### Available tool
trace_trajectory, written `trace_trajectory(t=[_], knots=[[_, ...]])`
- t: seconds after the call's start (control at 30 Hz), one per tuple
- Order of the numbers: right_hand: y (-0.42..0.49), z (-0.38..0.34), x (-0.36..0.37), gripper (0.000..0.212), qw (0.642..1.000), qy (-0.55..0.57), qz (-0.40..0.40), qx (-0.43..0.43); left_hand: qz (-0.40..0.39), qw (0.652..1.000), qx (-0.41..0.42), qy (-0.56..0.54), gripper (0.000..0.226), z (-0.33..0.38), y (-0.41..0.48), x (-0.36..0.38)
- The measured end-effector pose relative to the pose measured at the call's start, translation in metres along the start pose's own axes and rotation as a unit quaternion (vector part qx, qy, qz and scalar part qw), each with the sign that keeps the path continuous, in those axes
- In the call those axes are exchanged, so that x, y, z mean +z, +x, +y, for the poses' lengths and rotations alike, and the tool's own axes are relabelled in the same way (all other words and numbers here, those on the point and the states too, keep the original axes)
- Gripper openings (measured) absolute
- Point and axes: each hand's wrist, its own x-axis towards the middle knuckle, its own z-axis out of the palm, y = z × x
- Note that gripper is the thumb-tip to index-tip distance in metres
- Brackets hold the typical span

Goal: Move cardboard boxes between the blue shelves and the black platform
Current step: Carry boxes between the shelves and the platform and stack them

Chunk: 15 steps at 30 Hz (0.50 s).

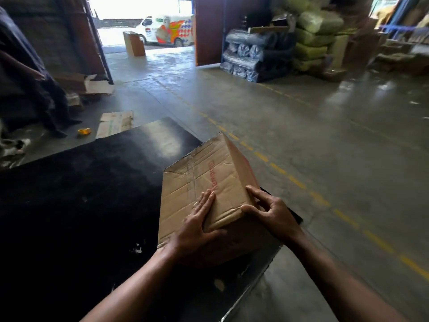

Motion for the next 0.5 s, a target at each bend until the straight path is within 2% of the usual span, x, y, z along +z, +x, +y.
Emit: trace_trajectory(t=[0.1,0.17,0.3,0.43,0.5], knots=[[0.001,-0.005,0.004,0.093,0.998,-0.062,0.006,-0.016,-0.021,1.0,0.011,0.004,0.111,-0.015,0.0,-0.005],[0.003,-0.006,0.004,0.091,0.996,-0.088,0.012,-0.015,-0.028,1.0,0.006,0.003,0.112,-0.029,-0.006,-0.011],[0.006,0.0,-0.001,0.09,0.991,-0.133,0.019,0.006,-0.023,0.998,-0.05,0.002,0.116,-0.063,-0.031,-0.02],[0.009,0.003,-0.003,0.109,0.988,-0.145,0.007,0.046,0.015,0.993,-0.114,-0.025,0.128,-0.082,-0.044,-0.023],[0.01,0.004,0.002,0.111,0.987,-0.15,-0.005,0.061,0.04,0.986,-0.147,-0.065,0.132,-0.083,-0.047,-0.026]])
